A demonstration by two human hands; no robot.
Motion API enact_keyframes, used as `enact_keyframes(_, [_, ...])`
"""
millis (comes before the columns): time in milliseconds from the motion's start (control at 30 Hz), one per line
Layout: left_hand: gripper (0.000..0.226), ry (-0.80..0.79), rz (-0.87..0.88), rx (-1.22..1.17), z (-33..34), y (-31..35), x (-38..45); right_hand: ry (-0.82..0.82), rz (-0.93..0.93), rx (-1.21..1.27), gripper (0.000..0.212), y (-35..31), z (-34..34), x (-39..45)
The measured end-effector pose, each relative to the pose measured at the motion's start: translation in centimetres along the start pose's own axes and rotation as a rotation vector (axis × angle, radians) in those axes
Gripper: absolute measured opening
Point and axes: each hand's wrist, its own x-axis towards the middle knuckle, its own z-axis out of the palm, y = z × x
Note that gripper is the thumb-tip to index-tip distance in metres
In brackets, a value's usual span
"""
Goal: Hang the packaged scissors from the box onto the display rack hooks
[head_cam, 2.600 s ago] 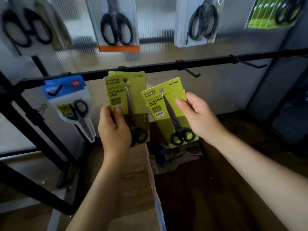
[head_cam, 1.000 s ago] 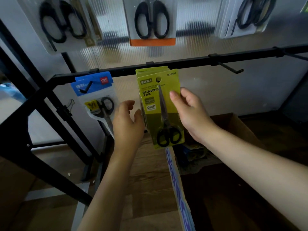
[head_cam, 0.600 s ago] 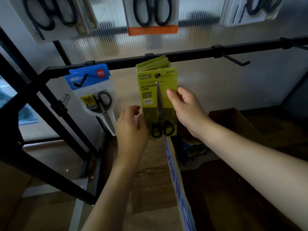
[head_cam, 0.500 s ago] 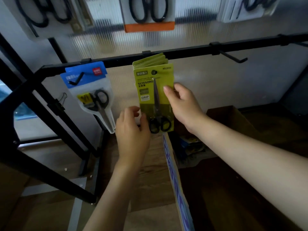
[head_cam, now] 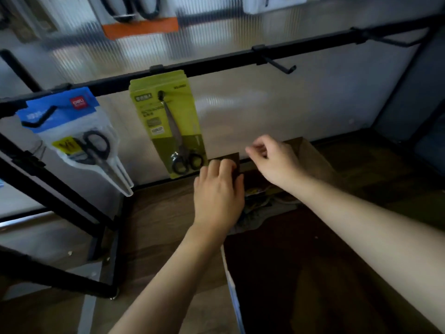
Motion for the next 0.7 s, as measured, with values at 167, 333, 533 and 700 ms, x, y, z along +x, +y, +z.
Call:
enact_keyframes(167, [0.052,-0.437,-0.007,0.179,5.0,2.3,1.2,-0.207,0.0,-0.412,0.055,7.3,-2.1,-1.6])
enact_keyframes(333, [0.071,-0.729,0.052,0.409,10.4,1.6,2.3,-0.447,-0.028,-0.716,0.072,11.5,-2.8,-2.9])
enact_keyframes(533, [0.071,-0.904,-0.048,0.491,15.1,1.0,2.4,-0.674,-0.07,-0.871,0.072,13.8,-1.3,-3.4])
enact_keyframes(700, [0.077,-1.03,-0.203,0.508,16.3,0.1,1.6,-0.801,-0.043,-0.899,0.072,14.8,0.3,-3.5])
